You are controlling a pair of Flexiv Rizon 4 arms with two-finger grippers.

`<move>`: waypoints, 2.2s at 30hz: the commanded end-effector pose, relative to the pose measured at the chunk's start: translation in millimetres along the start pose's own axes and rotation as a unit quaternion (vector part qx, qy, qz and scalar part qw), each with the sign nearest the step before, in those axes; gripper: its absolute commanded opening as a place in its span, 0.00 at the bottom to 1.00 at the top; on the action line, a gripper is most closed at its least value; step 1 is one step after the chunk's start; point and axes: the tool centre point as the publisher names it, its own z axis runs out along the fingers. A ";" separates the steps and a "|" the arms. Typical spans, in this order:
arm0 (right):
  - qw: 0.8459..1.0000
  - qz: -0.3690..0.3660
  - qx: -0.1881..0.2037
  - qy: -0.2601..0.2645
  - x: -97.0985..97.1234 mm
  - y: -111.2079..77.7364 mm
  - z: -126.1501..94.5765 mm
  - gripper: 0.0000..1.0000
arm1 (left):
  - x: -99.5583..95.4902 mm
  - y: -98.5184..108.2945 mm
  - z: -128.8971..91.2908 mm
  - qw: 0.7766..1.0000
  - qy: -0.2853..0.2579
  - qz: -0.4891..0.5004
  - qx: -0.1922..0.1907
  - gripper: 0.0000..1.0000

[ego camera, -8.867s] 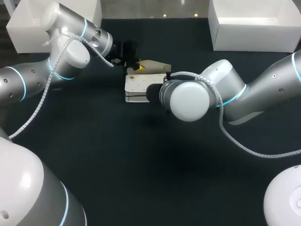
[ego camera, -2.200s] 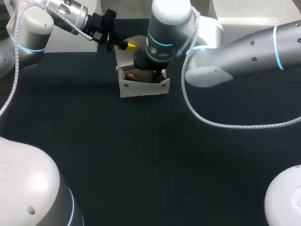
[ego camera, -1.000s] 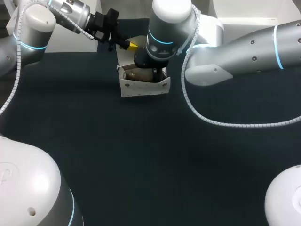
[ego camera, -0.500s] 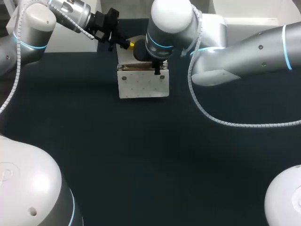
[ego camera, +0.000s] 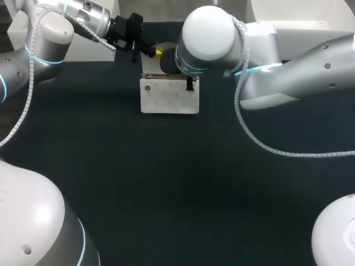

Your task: Pick up the bag, open it, inspect its contents, close it, and place it on the opposite side

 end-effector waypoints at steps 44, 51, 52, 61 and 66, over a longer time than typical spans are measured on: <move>0.999 0.011 -0.043 -0.001 82.7 1.8 18.3 0.00 | -28.9 71.3 50.6 0.997 -0.058 0.054 -0.011 0.00; 0.999 0.000 -0.042 -0.010 99.7 2.1 28.9 0.00 | -32.9 78.9 58.6 0.998 -0.038 0.058 -0.011 0.00; 0.999 -0.002 -0.042 -0.012 100.3 1.9 30.3 0.05 | -32.5 79.3 59.5 0.998 -0.036 0.058 -0.012 0.00; 0.999 -0.011 -0.030 -0.012 104.3 -3.8 45.8 0.44 | -32.8 81.6 62.5 0.998 -0.026 0.049 -0.012 0.00; 1.000 -0.011 -0.019 -0.009 105.8 -7.2 53.3 0.42 | -32.9 82.7 63.1 0.999 -0.022 0.045 -0.010 0.00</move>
